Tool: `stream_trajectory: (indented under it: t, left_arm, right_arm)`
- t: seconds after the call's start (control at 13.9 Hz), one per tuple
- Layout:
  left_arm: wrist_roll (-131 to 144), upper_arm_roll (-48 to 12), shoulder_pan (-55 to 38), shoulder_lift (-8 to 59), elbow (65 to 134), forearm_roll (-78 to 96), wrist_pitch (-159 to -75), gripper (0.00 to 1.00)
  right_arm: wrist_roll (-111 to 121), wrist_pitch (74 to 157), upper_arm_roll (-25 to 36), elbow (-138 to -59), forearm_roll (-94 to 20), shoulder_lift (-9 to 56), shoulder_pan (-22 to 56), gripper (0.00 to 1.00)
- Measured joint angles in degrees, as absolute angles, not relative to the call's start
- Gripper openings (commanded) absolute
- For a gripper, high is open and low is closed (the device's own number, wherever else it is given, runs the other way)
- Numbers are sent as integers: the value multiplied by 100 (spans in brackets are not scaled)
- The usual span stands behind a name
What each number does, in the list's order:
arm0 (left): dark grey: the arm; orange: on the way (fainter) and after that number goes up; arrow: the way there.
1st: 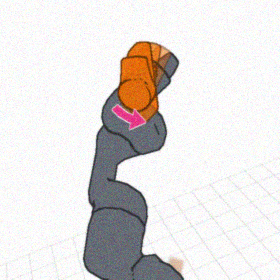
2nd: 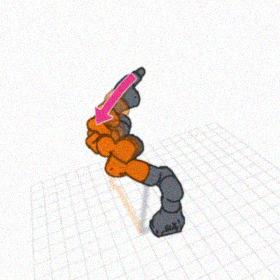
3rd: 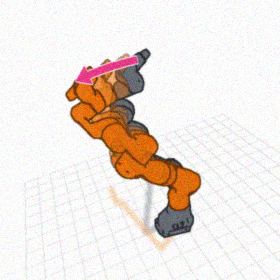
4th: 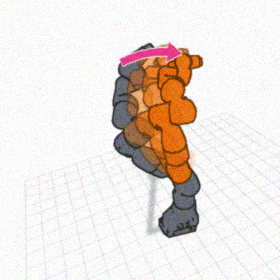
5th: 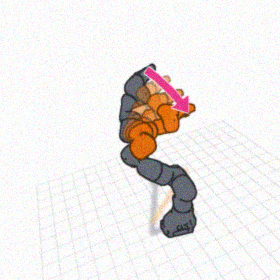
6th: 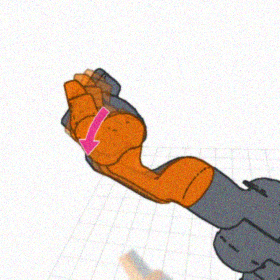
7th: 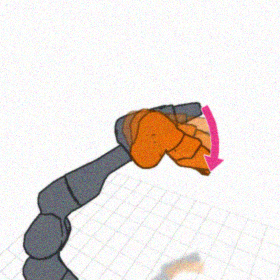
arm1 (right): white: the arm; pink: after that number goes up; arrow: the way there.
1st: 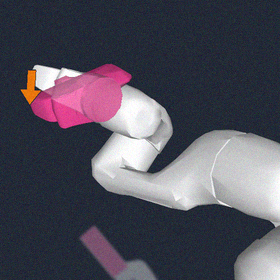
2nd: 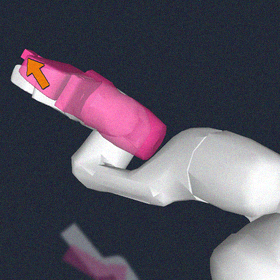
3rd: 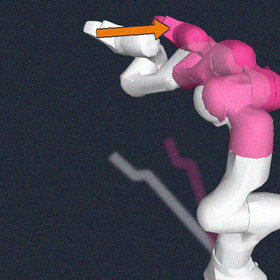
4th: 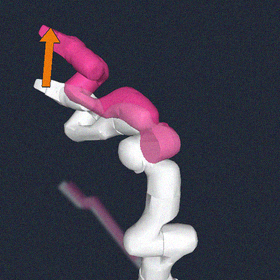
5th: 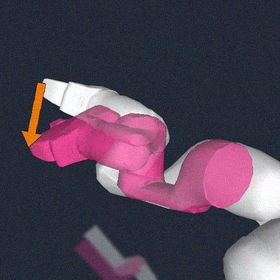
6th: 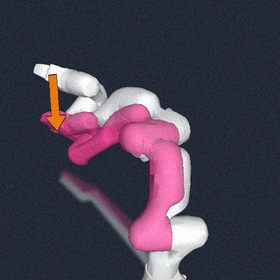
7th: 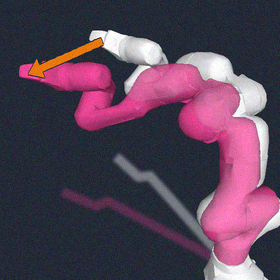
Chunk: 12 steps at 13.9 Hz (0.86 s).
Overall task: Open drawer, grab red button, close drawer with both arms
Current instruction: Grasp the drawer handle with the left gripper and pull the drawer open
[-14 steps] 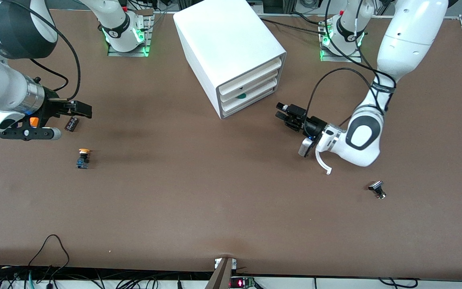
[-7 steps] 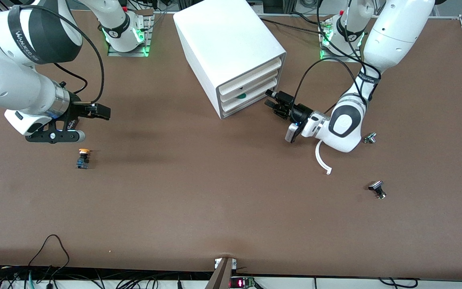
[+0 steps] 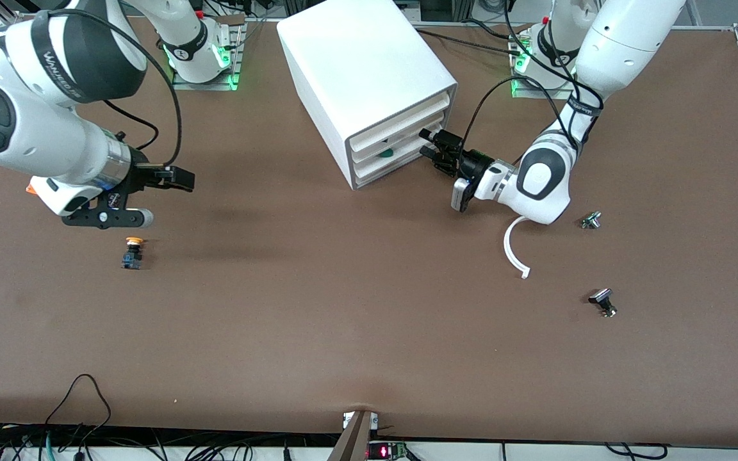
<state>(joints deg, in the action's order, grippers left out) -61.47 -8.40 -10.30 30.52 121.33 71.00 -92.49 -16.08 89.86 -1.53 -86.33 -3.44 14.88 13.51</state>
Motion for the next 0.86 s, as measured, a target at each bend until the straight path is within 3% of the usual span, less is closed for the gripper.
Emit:
stream_trajectory:
  t: [0.14, 0.58, 0.86]
  left_arm:
    - [-6202, -862, -1038, 3052, 12196, 7100, -9256, 52]
    - [-6311, -968, -1053, 3052, 12505, 7100, -9286, 52]
    - [-6322, -973, -1056, 3052, 12552, 7100, -9301, 33]
  right_arm:
    - [-1808, 9024, -156, -8632, -344, 1534, 1501, 100]
    - [-2424, 9279, -163, -8631, -344, 1553, 1930, 100]
    - [-2645, 9645, -163, -8631, -344, 1613, 2110, 100]
